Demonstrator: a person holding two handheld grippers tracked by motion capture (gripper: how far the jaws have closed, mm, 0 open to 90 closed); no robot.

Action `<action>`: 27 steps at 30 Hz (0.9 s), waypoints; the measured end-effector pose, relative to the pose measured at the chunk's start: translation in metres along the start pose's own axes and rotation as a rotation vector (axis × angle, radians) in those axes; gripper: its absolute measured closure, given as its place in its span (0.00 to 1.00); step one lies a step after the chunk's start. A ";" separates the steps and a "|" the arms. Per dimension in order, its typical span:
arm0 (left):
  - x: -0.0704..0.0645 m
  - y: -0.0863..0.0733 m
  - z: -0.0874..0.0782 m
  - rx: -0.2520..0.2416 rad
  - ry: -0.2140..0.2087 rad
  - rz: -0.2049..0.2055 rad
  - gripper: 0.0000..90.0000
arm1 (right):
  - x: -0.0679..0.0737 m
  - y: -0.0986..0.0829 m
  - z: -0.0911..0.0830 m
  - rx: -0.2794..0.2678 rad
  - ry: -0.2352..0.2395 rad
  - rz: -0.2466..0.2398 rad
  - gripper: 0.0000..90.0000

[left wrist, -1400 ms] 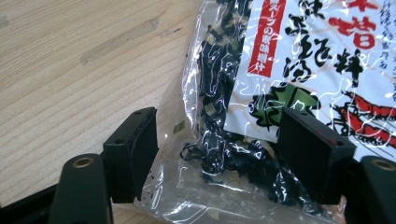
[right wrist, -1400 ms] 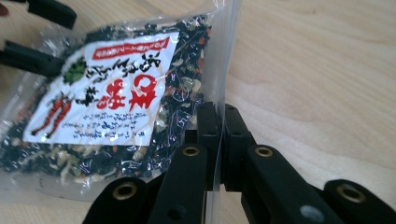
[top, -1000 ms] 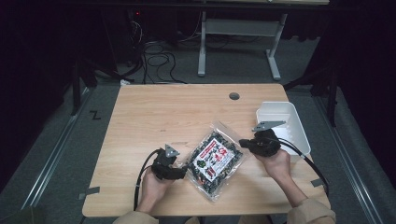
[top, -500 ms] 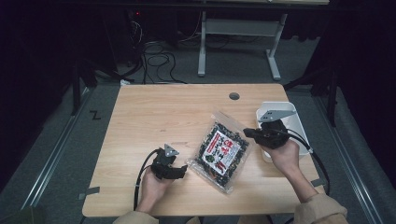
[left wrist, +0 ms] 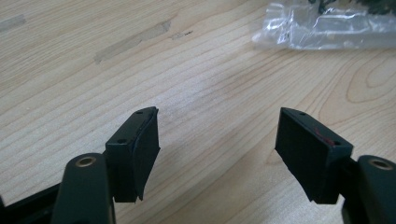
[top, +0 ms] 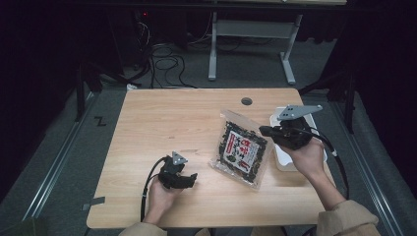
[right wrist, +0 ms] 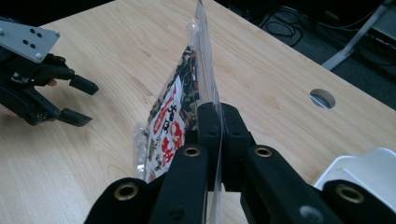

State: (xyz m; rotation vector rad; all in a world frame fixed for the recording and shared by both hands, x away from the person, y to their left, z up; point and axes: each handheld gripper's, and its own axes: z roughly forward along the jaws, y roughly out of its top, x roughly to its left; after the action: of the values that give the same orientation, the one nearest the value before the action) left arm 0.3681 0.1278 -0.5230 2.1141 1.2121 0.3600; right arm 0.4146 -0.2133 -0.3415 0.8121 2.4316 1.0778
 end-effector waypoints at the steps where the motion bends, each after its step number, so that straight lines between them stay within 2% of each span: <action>1: 0.000 0.000 0.000 -0.001 -0.001 -0.002 0.34 | 0.000 0.002 -0.001 0.003 -0.004 -0.002 1.00; 9: 0.000 -0.001 0.000 -0.002 -0.007 -0.009 0.34 | -0.002 0.012 -0.008 -0.004 -0.002 -0.004 1.00; 23: -0.002 0.000 0.000 -0.011 -0.022 -0.014 0.32 | -0.009 0.034 -0.028 -0.011 -0.044 -0.017 1.00; 27: -0.001 0.000 -0.001 -0.012 -0.019 -0.017 0.32 | -0.009 0.039 -0.032 -0.021 -0.044 -0.023 1.00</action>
State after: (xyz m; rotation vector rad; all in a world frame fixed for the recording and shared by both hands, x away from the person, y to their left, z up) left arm 0.3671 0.1275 -0.5227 2.0914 1.2130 0.3378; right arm 0.4192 -0.2155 -0.2903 0.7915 2.3838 1.0636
